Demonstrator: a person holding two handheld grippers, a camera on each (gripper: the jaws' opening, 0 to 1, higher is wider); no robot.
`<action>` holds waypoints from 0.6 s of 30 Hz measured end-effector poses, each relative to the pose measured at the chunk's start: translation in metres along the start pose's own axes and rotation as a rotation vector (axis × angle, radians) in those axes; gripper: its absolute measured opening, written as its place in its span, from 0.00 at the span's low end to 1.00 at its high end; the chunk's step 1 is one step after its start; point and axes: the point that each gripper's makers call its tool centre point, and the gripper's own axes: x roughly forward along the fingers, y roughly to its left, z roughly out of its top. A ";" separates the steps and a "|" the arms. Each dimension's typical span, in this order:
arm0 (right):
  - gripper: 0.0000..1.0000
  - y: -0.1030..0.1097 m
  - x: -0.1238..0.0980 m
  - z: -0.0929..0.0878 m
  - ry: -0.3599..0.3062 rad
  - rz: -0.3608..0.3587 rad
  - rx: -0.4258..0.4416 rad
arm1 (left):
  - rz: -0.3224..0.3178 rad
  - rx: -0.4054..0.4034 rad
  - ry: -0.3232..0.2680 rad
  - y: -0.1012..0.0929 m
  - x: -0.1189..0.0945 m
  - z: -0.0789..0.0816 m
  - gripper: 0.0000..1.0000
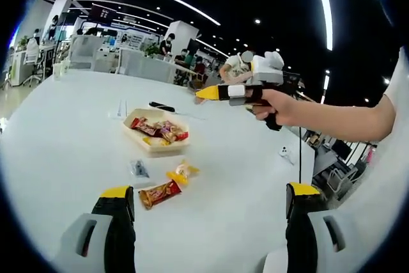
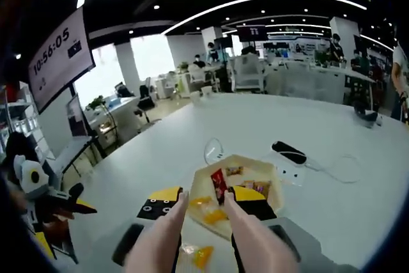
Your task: Place the target food into the container with the food tongs after gripping and lifting it, then release it inside without dropping or visibly crushing the food.
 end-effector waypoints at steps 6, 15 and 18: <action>0.29 0.003 -0.003 -0.006 0.006 0.003 -0.004 | -0.028 0.008 0.016 -0.001 0.002 0.000 0.99; 0.29 0.011 -0.012 -0.030 0.021 0.013 0.006 | -0.051 0.053 -0.068 -0.002 0.003 0.019 0.99; 0.29 0.011 -0.015 -0.039 0.029 0.009 0.013 | -0.057 0.068 -0.077 -0.005 0.004 0.021 0.99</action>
